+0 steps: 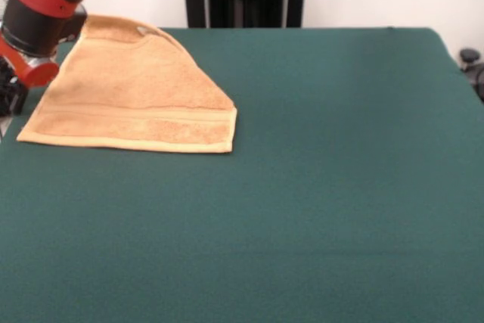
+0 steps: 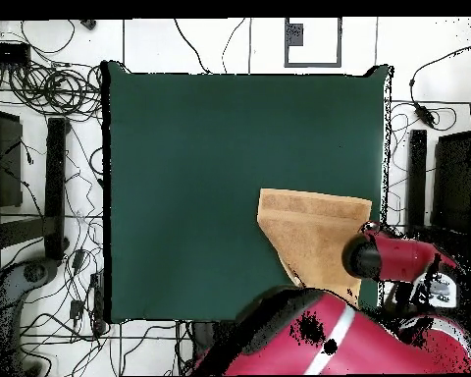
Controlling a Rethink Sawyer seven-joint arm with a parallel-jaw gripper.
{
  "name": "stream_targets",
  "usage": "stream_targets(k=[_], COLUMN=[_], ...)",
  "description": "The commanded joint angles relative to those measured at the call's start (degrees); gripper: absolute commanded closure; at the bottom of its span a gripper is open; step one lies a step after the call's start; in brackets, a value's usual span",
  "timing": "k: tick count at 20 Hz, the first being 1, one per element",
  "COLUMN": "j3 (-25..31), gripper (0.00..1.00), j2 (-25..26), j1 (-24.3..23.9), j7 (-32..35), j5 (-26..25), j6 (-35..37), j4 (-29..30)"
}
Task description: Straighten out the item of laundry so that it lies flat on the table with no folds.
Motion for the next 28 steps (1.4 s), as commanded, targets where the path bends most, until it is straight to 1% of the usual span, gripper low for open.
stream_targets(k=[1, 3, 13, 19, 22, 24, 28], j3=[7.12, 6.63, 4.84, 7.09, 7.27, 6.36, 5.98], gripper=[0.00, 0.00, 0.00, 0.00, 0.00, 0.00, 0.00], j2=[6.79, 6.95, 9.34, 9.44, 9.65, 10.40, 11.06], j1=[10.93, 11.76, 14.09, 12.51, 12.77, 14.11, 15.30], j7=[18.17, 17.54, 15.03, 13.01, 13.06, 13.60, 14.57], j5=[12.56, 14.24, 19.55, 20.67, 21.37, 22.73, 25.77], j6=[-5.49, -4.76, -6.09, -9.30, -10.76, -10.34, -9.60], j4=[7.64, 7.62, 6.55, 6.96, 7.16, 6.63, 6.25])
